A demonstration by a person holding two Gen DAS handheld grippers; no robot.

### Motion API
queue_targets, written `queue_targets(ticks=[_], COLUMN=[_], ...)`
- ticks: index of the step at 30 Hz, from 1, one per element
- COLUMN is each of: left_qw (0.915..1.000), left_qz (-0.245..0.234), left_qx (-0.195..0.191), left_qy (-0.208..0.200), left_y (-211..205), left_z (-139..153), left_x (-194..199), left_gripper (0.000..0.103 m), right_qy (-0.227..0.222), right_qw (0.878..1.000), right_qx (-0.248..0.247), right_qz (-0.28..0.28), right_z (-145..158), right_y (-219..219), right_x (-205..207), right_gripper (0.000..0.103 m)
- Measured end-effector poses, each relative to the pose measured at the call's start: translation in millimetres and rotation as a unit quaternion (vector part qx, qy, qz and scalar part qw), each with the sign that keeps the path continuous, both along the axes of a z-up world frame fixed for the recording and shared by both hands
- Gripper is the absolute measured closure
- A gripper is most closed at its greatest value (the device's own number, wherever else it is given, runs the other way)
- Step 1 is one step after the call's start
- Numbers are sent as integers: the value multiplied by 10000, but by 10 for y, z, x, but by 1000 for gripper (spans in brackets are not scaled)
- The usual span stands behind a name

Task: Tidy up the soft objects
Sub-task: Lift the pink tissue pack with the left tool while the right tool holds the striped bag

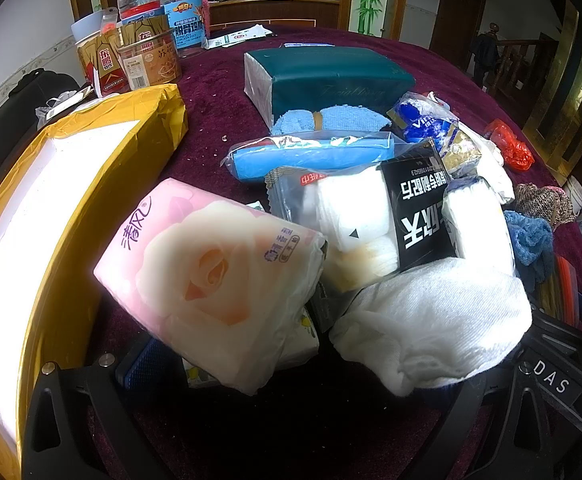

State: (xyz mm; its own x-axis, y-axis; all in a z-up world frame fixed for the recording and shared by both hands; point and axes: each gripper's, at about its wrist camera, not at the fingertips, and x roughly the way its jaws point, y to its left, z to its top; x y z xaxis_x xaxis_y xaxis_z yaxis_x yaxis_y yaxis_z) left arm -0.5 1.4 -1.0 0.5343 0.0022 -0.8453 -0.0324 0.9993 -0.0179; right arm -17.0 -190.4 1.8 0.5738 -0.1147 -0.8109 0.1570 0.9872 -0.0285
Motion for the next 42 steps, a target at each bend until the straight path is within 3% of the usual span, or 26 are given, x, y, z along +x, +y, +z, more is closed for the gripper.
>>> queue_targets(ticks=[8,14,17,23,25,29,31,34,35,37,39,42], left_qw=[10000,9999,10000,10000,9996,9967,9925,9837,9774,9704,9702,9789], left_qz=[-30,-118,-32,-95,-153,-203,-325,-387,-381,-329,-246,-155], left_qx=[-12,15,16,-31,-215,-732,-985,-944,-866,-656,-590,-499], left_qy=[3,4,2,-7,-83,-299,-654,-1483,-1890,-2300,-2336,-1978], left_y=[-3,-17,-30,-13,35,161,254,419,526,702,921,1150], left_z=[-10,14,24,24,47,176,397,788,968,1165,1232,1179], left_x=[0,-25,-41,-42,-67,-187,-329,-565,-687,-834,-859,-813], left_gripper=[1,1,1,1,1,4,5,4,4,0,0,0], right_qy=[40,180,417,334,29,-1041,-1807,-2790,-2806,-2569,-2476,-2260], right_qw=[9999,9970,9968,9982,9996,9945,9828,9582,9566,9628,9668,9721], right_qx=[37,498,-11,-28,-151,-113,-348,-637,-788,-832,-577,-338], right_qz=[157,566,676,494,229,-28,-123,2,32,-27,-245,-522], right_z=[14,84,68,51,151,515,747,930,955,986,935,763], right_y=[-6,-183,-66,-45,-92,-139,-109,-74,-73,-109,-244,-396], right_x=[-29,-243,-246,-210,-319,-701,-994,-1240,-1205,-1009,-860,-686], right_gripper=[0,0,0,0,0,0,0,0,0,0,0,0])
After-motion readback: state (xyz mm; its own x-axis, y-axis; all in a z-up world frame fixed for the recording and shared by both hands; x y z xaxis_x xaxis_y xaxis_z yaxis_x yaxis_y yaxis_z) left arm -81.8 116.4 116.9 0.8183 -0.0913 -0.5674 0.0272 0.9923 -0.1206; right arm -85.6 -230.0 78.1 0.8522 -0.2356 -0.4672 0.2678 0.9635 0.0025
